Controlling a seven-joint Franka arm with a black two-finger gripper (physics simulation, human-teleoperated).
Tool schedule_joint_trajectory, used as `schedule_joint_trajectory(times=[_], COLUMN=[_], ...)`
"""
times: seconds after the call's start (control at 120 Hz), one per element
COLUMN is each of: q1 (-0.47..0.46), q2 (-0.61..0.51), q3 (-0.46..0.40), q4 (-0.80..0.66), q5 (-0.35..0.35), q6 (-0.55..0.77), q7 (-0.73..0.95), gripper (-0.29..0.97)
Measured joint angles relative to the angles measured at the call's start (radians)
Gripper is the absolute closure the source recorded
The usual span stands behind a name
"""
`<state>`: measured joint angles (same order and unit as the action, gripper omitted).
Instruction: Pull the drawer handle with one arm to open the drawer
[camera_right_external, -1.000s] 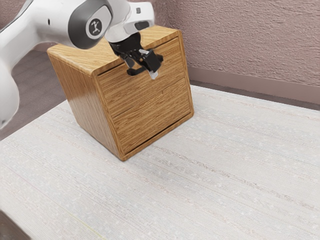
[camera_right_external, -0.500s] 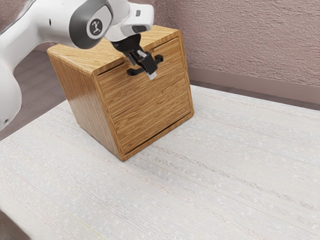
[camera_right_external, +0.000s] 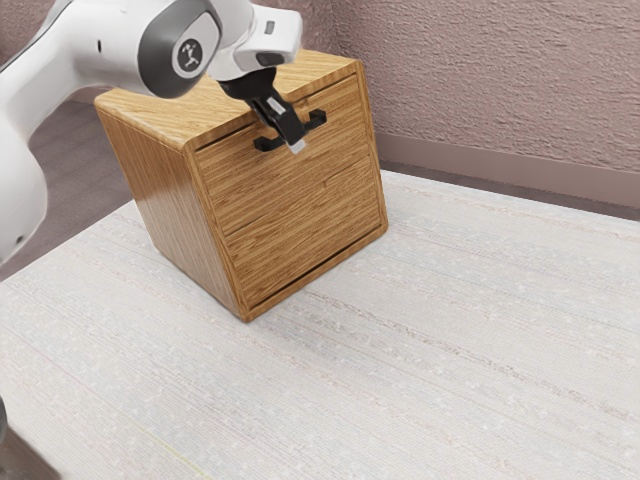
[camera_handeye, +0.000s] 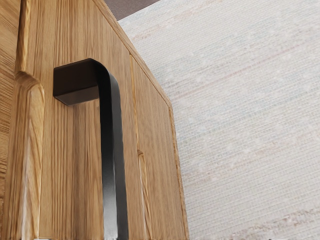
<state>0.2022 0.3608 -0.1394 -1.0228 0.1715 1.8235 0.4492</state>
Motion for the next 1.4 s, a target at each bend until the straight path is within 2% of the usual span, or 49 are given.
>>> schedule_joint_trajectory(times=[0.092, 0.242, 0.392, 0.7, 0.858, 0.992, 1.167, 1.325, 1.35, 1.375, 1.4], q1=[0.004, 0.003, 0.003, 0.002, 0.001, -0.011, -0.060, -0.126, -0.139, -0.150, -0.164], q2=[0.000, -0.001, -0.001, -0.001, -0.003, -0.015, -0.024, -0.033, -0.036, -0.039, -0.041], q3=[0.000, -0.003, -0.001, 0.002, 0.001, 0.006, 0.007, 0.012, 0.014, 0.015, 0.019], q4=[0.001, -0.001, -0.021, -0.036, -0.073, -0.090, -0.111, -0.137, -0.142, -0.147, -0.151], q5=[0.000, 0.000, -0.001, -0.002, -0.005, -0.007, -0.007, 0.002, 0.005, 0.008, 0.010], q6=[0.001, 0.006, 0.014, 0.033, 0.052, 0.064, 0.071, 0.092, 0.096, 0.099, 0.103], q7=[0.013, 0.030, 0.039, 0.046, 0.048, 0.045, 0.032, 0.008, 0.002, -0.004, -0.011], gripper=[0.13, 0.33, 0.42, 0.45, 0.40, 0.44, 0.41, 0.43, 0.47, 0.45, 0.52])
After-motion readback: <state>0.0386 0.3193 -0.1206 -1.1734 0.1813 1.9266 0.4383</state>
